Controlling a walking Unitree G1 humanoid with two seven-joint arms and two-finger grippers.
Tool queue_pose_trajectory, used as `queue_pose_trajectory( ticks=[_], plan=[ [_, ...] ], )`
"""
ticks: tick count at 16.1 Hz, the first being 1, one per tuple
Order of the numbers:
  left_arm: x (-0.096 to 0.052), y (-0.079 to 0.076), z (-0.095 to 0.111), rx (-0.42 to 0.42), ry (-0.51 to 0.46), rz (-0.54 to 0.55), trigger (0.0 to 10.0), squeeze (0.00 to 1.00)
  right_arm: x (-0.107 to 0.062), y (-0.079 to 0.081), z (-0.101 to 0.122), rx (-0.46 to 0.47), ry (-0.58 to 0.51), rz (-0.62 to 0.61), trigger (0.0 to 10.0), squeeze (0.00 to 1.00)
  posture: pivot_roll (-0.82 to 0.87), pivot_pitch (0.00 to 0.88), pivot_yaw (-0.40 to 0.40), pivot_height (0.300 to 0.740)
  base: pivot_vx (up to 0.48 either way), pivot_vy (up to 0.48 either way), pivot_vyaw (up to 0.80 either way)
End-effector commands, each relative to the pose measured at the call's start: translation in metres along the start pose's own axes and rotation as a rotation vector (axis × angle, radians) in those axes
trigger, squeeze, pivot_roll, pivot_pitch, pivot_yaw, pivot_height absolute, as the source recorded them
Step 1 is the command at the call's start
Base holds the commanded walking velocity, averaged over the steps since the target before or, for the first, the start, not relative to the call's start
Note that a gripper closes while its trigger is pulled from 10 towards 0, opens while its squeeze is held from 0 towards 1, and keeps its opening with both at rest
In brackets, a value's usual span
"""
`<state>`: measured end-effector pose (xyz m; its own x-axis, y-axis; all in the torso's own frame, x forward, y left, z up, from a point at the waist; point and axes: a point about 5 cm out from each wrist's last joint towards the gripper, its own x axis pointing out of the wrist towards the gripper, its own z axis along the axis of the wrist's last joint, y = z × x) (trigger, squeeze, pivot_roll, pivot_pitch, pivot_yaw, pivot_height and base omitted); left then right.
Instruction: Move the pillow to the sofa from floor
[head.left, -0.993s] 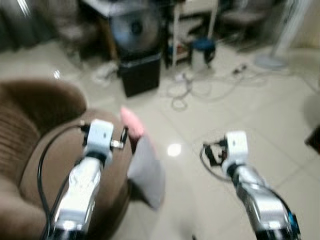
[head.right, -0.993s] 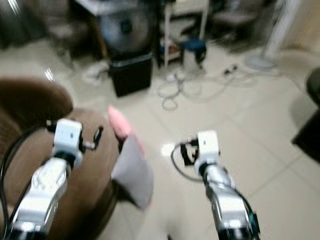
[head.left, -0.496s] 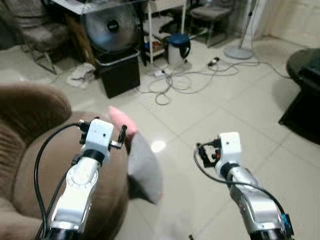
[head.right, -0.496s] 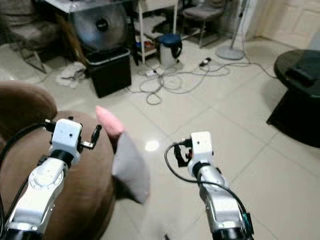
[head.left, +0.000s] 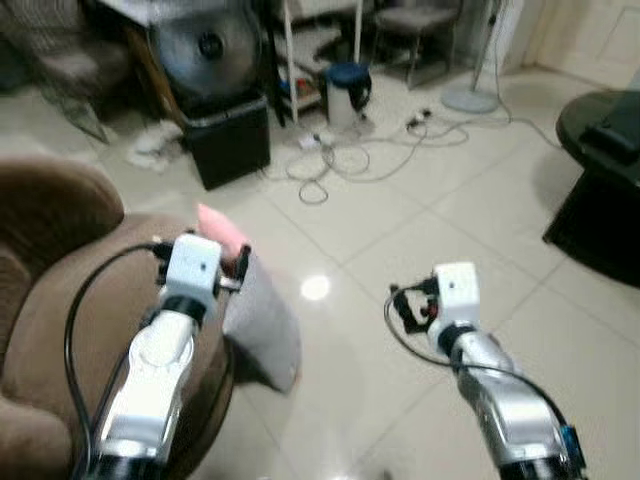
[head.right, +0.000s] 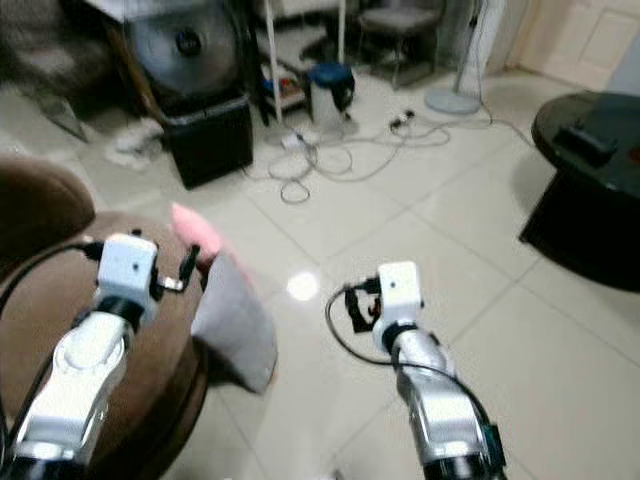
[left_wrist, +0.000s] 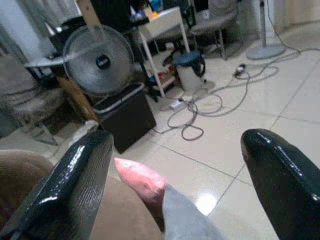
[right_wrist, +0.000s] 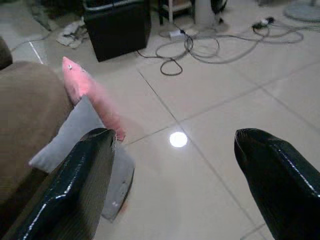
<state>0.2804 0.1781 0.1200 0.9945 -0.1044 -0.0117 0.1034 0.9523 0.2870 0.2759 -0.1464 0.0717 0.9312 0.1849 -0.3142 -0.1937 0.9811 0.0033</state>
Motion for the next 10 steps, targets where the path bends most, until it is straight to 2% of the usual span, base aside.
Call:
queue_pose_trajectory(
  ticks=[1,3,9,10],
  plan=[
    [-0.001,0.000,-0.001,0.000,0.007,-0.004,10.0,0.00,-0.001,-0.004,0.003,-0.014,-0.012,-0.020,10.0,0.00,0.02,0.000,0.064,0.740,0.000,0.000,0.00],
    [0.000,0.000,-0.002,-0.014,0.003,-0.004,10.0,0.00,-0.001,-0.004,0.003,-0.013,-0.012,-0.022,10.0,0.00,0.02,0.000,0.064,0.740,0.000,0.000,0.00],
    [-0.006,-0.004,-0.013,-0.038,0.044,-0.019,10.0,0.00,0.001,-0.004,0.004,-0.065,-0.022,-0.006,10.0,0.00,0.02,0.000,0.056,0.740,0.322,0.000,0.00],
    [-0.007,-0.003,-0.016,-0.038,0.055,-0.015,10.0,0.00,0.001,-0.004,0.002,-0.107,-0.021,-0.009,10.0,0.00,0.02,0.000,0.052,0.740,0.330,0.000,0.00]
  ],
)
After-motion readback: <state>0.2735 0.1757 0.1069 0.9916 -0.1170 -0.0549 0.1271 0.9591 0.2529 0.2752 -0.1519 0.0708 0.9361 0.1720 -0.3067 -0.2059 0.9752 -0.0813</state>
